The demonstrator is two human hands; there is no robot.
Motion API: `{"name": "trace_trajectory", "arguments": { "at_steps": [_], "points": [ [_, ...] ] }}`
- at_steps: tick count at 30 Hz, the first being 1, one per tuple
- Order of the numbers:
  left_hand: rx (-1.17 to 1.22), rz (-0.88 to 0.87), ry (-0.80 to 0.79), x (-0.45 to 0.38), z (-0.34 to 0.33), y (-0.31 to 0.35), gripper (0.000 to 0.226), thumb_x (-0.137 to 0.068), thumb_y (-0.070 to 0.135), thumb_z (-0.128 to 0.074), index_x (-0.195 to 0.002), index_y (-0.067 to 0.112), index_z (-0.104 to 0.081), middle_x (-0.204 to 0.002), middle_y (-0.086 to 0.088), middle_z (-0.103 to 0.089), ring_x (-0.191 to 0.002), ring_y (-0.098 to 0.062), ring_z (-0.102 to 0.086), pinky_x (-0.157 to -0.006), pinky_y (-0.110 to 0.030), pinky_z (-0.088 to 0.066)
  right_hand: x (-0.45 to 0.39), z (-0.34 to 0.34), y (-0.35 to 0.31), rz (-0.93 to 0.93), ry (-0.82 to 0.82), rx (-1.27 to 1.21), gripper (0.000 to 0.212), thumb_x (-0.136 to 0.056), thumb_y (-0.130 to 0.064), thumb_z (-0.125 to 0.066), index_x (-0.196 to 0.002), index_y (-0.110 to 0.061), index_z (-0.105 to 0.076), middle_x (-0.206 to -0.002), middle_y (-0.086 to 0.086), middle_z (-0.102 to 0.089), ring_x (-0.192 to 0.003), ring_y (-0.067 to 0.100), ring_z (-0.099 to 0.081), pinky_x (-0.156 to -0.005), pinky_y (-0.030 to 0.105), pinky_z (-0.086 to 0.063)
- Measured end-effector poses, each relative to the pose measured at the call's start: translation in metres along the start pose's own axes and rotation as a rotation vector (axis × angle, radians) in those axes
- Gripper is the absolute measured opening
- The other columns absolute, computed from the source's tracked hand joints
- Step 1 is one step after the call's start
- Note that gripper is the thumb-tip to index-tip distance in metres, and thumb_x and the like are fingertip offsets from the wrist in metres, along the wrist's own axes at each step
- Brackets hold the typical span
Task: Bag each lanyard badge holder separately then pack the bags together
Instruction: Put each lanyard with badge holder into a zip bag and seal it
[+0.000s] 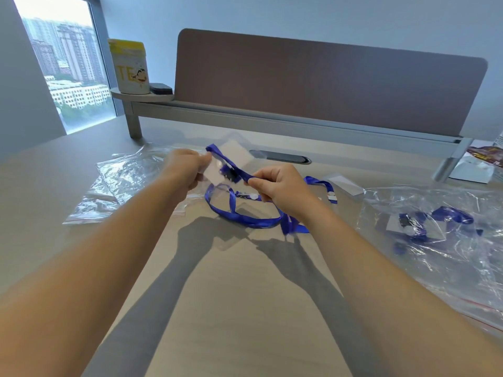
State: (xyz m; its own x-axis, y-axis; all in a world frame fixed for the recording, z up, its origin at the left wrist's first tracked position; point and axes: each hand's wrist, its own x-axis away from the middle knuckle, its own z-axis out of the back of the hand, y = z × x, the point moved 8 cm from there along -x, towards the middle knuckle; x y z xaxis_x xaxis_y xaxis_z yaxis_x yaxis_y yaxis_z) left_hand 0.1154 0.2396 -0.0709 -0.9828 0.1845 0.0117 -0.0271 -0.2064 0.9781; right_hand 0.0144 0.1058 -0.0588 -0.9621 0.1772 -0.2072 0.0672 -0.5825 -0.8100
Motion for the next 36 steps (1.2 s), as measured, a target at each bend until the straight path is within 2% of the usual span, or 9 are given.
{"name": "trace_trajectory", "arguments": {
  "at_steps": [5,10,13,15,16,20,27,32,36],
  "points": [
    [0.372,0.060,-0.077,0.002,0.012,-0.005,0.022,-0.092,0.019,-0.052,-0.070,0.016,-0.053,-0.065,-0.002,-0.053,-0.046,-0.004,-0.046,-0.043,-0.011,-0.034,0.004,-0.011,0.013,-0.122,-0.142,-0.213,0.025,-0.094,-0.017,-0.045,-0.076,-0.017,-0.063,-0.051,-0.002,-0.047,-0.047,0.008,-0.036,-0.045,0.017,-0.032],
    [0.471,0.053,-0.302,0.014,0.004,0.004,0.024,-0.095,0.020,-0.043,-0.073,0.017,-0.054,-0.049,0.006,-0.064,-0.044,-0.003,-0.062,-0.045,-0.011,-0.049,0.006,-0.027,0.023,-0.233,-0.334,-0.348,0.030,-0.093,-0.020,-0.046,-0.068,-0.011,-0.061,-0.038,-0.008,-0.042,-0.042,0.008,-0.034,-0.046,0.016,-0.034],
    [0.398,0.044,-0.526,0.023,-0.006,0.010,0.021,-0.092,0.014,-0.040,-0.075,0.013,-0.052,-0.048,0.005,-0.065,-0.042,-0.004,-0.062,-0.043,-0.012,-0.051,0.008,-0.030,0.032,-0.271,-0.368,-0.343,0.030,-0.091,-0.021,-0.048,-0.065,-0.010,-0.060,-0.040,-0.006,-0.041,-0.045,0.009,-0.035,-0.048,0.016,-0.035],
    [0.272,0.049,-0.679,0.029,-0.012,0.009,0.009,-0.073,0.012,-0.061,-0.077,0.010,-0.054,-0.052,0.001,-0.067,-0.043,-0.007,-0.063,-0.042,-0.015,-0.051,0.004,-0.025,0.040,-0.283,-0.334,-0.324,0.028,-0.090,-0.017,-0.051,-0.065,-0.009,-0.060,-0.049,0.001,-0.042,-0.048,0.011,-0.035,-0.048,0.017,-0.036],
    [0.173,0.068,-0.729,0.031,-0.015,0.004,0.023,-0.059,0.003,-0.069,-0.075,0.010,-0.055,-0.055,-0.001,-0.067,-0.044,-0.008,-0.063,-0.042,-0.015,-0.051,0.001,-0.023,0.044,-0.284,-0.308,-0.305,0.026,-0.088,-0.014,-0.055,-0.064,-0.009,-0.061,-0.056,0.006,-0.042,-0.052,0.013,-0.035,-0.048,0.017,-0.035],
    [-0.265,0.079,-0.864,0.041,-0.030,-0.011,0.017,-0.074,0.005,-0.066,-0.066,0.009,-0.052,-0.050,0.003,-0.062,-0.044,-0.006,-0.057,-0.041,-0.013,-0.045,-0.006,-0.010,0.047,-0.304,-0.210,-0.178,0.018,-0.084,-0.014,-0.062,-0.068,-0.005,-0.065,-0.062,0.008,-0.043,-0.056,0.016,-0.034,-0.044,0.015,-0.034],
    [-0.685,-0.051,-0.517,0.012,-0.026,-0.017,0.031,-0.083,0.018,-0.064,-0.058,0.011,-0.048,-0.060,-0.008,-0.050,-0.046,-0.017,-0.044,-0.046,-0.022,-0.030,-0.016,-0.008,0.016,-0.220,-0.075,-0.044,0.016,-0.087,-0.020,-0.058,-0.075,-0.010,-0.059,-0.059,0.001,-0.046,-0.053,0.011,-0.038,-0.054,0.021,-0.035],
    [-0.340,-0.024,-0.156,-0.003,-0.003,-0.012,0.031,-0.085,0.021,-0.062,-0.061,0.008,-0.048,-0.058,-0.009,-0.050,-0.035,-0.013,-0.049,-0.027,-0.008,-0.027,-0.019,-0.014,-0.014,0.018,0.053,0.149,0.021,-0.091,-0.011,-0.050,-0.102,-0.003,-0.065,-0.069,-0.001,-0.057,-0.066,0.012,-0.051,-0.069,0.028,-0.041],
    [0.092,0.181,-0.069,-0.003,0.009,-0.028,0.028,-0.086,0.015,-0.060,-0.063,0.012,-0.046,-0.041,-0.002,-0.052,-0.018,-0.002,-0.040,-0.028,-0.003,-0.027,-0.011,-0.024,-0.031,0.238,0.116,0.514,0.026,-0.092,-0.011,-0.047,-0.111,-0.009,-0.064,-0.103,0.010,-0.065,-0.094,0.026,-0.055,-0.079,0.036,-0.045]
  ]
}}
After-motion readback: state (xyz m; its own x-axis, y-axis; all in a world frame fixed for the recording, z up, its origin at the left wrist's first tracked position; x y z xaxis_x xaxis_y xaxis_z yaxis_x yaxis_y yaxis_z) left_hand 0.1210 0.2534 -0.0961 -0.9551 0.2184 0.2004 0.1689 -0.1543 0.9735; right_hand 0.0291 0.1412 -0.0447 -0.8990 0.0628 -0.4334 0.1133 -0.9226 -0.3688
